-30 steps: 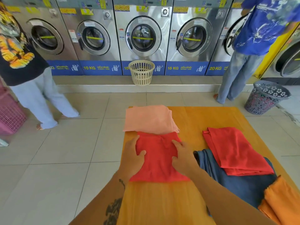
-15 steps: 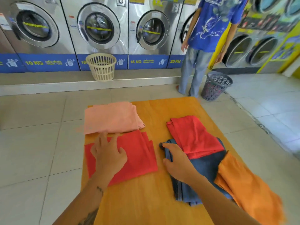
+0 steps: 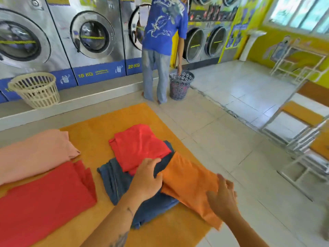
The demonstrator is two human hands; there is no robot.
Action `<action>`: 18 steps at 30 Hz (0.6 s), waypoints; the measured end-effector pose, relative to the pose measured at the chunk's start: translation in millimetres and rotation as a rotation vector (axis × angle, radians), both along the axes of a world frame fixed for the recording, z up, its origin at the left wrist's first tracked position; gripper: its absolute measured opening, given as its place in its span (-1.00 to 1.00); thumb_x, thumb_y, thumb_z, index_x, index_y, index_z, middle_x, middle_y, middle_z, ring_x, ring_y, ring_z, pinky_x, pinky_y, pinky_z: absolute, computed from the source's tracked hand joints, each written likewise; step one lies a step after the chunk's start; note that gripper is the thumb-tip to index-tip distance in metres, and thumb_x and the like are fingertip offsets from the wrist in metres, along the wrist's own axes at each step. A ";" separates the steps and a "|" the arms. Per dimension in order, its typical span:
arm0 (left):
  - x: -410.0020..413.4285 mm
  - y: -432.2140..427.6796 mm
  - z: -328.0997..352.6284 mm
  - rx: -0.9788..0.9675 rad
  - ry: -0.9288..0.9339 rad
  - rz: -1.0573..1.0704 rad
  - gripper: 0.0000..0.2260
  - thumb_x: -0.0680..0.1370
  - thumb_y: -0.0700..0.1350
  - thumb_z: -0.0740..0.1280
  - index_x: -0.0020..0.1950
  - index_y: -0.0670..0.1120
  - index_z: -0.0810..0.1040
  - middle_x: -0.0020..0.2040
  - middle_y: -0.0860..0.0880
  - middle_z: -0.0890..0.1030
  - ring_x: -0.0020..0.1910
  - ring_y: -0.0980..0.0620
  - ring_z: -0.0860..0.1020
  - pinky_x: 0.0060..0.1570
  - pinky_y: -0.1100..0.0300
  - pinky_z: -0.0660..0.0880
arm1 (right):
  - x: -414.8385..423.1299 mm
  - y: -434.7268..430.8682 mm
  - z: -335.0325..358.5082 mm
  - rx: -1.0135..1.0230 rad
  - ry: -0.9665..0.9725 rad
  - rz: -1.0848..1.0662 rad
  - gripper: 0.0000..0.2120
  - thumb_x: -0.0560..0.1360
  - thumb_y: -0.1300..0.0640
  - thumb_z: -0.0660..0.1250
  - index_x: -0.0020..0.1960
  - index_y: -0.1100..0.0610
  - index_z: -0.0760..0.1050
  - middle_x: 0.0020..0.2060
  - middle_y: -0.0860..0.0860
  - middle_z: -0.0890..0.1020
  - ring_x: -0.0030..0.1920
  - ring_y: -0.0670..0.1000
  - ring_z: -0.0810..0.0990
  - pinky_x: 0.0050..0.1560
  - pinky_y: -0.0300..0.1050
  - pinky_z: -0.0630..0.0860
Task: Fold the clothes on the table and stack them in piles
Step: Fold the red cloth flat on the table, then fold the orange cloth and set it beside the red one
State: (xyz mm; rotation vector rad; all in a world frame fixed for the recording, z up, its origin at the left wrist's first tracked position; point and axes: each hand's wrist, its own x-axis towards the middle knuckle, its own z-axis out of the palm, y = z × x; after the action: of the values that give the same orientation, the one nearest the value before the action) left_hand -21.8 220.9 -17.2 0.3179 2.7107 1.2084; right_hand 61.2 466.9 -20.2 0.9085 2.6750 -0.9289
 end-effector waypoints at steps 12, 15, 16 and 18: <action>-18.9 92.7 5.2 -0.126 -0.360 0.162 -0.38 0.50 -0.08 0.26 0.53 0.19 0.17 0.30 -0.04 0.29 0.12 -0.06 0.47 0.01 0.11 0.47 | -10.0 55.6 -7.8 -0.598 0.114 -0.210 -0.23 0.39 0.14 0.33 0.52 -0.15 0.13 0.38 0.07 0.35 0.29 0.11 0.44 0.29 0.19 0.45; -23.3 92.1 16.3 0.030 -0.444 0.141 -0.33 0.48 -0.20 0.35 0.51 0.22 0.24 0.22 0.05 0.38 -0.09 0.14 0.47 -0.19 0.23 0.46 | -13.3 61.5 -9.0 -0.689 0.122 -0.221 -0.20 0.31 0.09 0.39 0.49 -0.16 0.20 0.34 0.07 0.39 0.25 0.11 0.47 0.26 0.12 0.45; -23.0 91.9 19.4 0.069 -0.474 0.117 -0.34 0.48 -0.23 0.37 0.50 0.20 0.27 0.14 0.12 0.41 -0.15 0.18 0.45 -0.14 0.19 0.49 | -13.5 60.6 -7.7 -0.675 0.132 -0.193 -0.23 0.33 0.11 0.40 0.48 -0.18 0.22 0.33 0.05 0.39 0.23 0.10 0.48 0.25 0.11 0.45; -20.0 90.9 20.8 0.097 -0.510 0.088 -0.38 0.47 -0.24 0.38 0.45 0.23 0.36 0.03 0.14 0.45 -0.18 0.13 0.47 0.03 0.00 0.54 | -14.4 54.8 -7.3 -0.587 0.175 -0.100 -0.30 0.39 0.17 0.38 0.44 -0.19 0.23 0.31 0.00 0.35 0.15 0.04 0.50 0.15 0.04 0.50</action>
State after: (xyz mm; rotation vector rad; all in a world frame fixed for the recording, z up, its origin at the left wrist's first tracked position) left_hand -41.7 311.8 3.6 -0.0935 2.2504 1.2421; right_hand 46.8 521.7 -27.5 0.8485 2.2677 -1.7557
